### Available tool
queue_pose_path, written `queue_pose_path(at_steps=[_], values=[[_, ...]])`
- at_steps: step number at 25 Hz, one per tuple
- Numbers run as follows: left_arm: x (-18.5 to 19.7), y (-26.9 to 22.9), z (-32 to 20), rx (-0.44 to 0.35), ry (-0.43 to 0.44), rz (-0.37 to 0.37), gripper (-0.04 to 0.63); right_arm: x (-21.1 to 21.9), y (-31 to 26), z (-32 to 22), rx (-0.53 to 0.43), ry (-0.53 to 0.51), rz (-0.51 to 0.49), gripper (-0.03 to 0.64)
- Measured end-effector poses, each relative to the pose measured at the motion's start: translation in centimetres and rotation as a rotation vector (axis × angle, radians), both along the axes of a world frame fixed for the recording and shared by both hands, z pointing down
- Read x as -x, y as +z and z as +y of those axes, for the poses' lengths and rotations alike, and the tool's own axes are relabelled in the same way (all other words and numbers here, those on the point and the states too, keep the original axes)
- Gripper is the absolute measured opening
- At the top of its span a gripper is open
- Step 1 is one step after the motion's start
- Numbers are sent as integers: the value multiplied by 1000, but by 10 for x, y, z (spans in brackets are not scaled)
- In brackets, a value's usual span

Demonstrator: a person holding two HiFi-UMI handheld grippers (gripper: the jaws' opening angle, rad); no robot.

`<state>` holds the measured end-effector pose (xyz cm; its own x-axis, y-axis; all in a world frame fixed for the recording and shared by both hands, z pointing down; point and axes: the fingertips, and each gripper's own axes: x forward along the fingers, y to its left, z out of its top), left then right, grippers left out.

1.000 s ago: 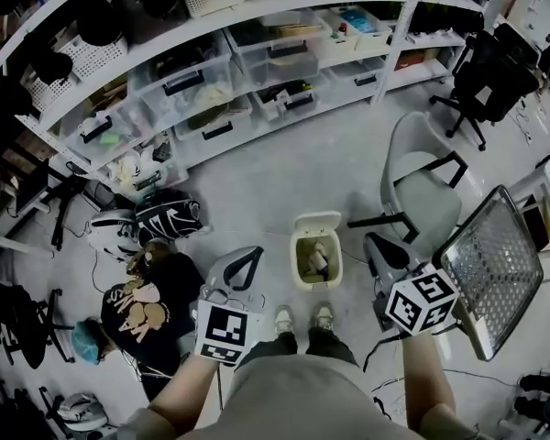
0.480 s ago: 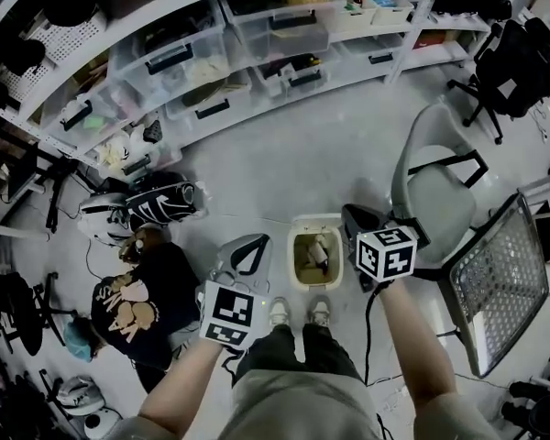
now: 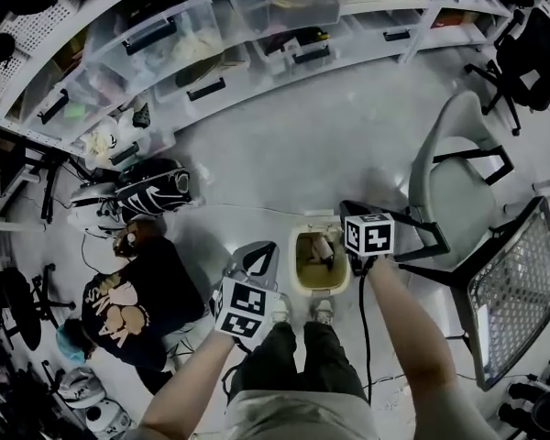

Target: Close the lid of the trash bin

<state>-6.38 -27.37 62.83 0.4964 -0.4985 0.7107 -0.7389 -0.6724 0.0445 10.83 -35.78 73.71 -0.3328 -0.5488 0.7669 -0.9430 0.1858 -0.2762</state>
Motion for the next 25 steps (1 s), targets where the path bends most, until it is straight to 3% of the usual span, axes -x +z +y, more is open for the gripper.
queue_pose_path(at_steps=[6, 13, 21, 25], values=[[1, 43, 11, 88, -12, -18, 2, -15, 49, 22, 134, 64, 10, 3], [-6, 74, 41, 173, -7, -15, 2, -14, 81, 112, 271, 45, -66, 3], [-11, 148, 87, 300, 21, -44, 2, -8, 155, 200, 369, 43, -100, 3], [-17, 185, 103, 350, 31, -48, 2, -15, 197, 222, 449, 170, -162, 3]])
